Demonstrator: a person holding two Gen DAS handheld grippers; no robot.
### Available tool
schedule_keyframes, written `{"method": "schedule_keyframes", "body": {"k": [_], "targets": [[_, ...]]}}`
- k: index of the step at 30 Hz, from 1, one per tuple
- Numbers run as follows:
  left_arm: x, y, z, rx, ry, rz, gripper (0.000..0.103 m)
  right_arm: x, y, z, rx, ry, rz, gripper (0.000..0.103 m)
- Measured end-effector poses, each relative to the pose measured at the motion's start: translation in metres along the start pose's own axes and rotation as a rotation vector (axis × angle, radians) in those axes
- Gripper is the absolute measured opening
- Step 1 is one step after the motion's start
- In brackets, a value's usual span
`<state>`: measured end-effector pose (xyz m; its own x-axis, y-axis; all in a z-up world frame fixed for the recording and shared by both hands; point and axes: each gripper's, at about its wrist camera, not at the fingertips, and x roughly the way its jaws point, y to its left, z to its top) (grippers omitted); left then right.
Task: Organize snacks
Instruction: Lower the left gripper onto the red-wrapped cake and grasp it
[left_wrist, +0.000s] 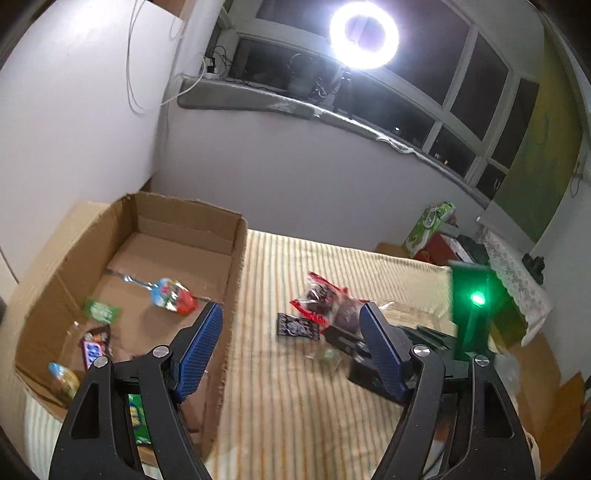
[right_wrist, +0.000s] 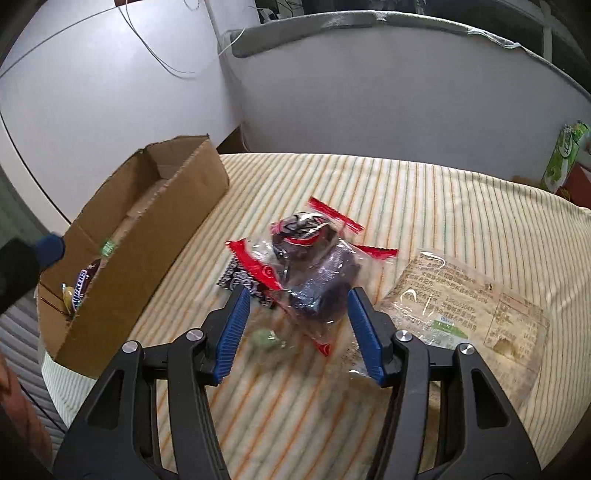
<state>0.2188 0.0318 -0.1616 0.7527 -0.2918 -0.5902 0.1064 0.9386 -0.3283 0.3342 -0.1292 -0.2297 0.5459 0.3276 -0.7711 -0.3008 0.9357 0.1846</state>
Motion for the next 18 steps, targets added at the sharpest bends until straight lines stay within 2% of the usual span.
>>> {"method": "schedule_keyframes", "body": {"k": [4, 6, 10, 12, 14, 18], "targets": [[0.008, -0.007, -0.016, -0.004, 0.033, -0.026, 0.076, -0.001, -0.009, 0.001, -0.001, 0.016, -0.024, 0.043], [0.016, -0.016, -0.028, 0.029, 0.079, -0.047, 0.076, -0.001, -0.011, 0.002, -0.009, 0.029, -0.029, 0.043], [0.03, -0.026, -0.041, 0.086, 0.115, -0.042, 0.077, 0.009, -0.007, 0.013, -0.028, 0.068, -0.047, 0.043], [0.032, -0.025, -0.039, 0.088, 0.095, -0.011, 0.076, 0.021, -0.005, 0.021, -0.041, 0.107, -0.045, 0.043], [0.033, -0.021, -0.037, 0.08, 0.086, -0.008, 0.076, 0.032, -0.004, 0.024, -0.062, 0.143, -0.037, 0.048], [0.031, -0.02, -0.034, 0.068, 0.091, -0.014, 0.076, 0.034, -0.003, 0.027, -0.08, 0.132, -0.046, 0.048]]}}
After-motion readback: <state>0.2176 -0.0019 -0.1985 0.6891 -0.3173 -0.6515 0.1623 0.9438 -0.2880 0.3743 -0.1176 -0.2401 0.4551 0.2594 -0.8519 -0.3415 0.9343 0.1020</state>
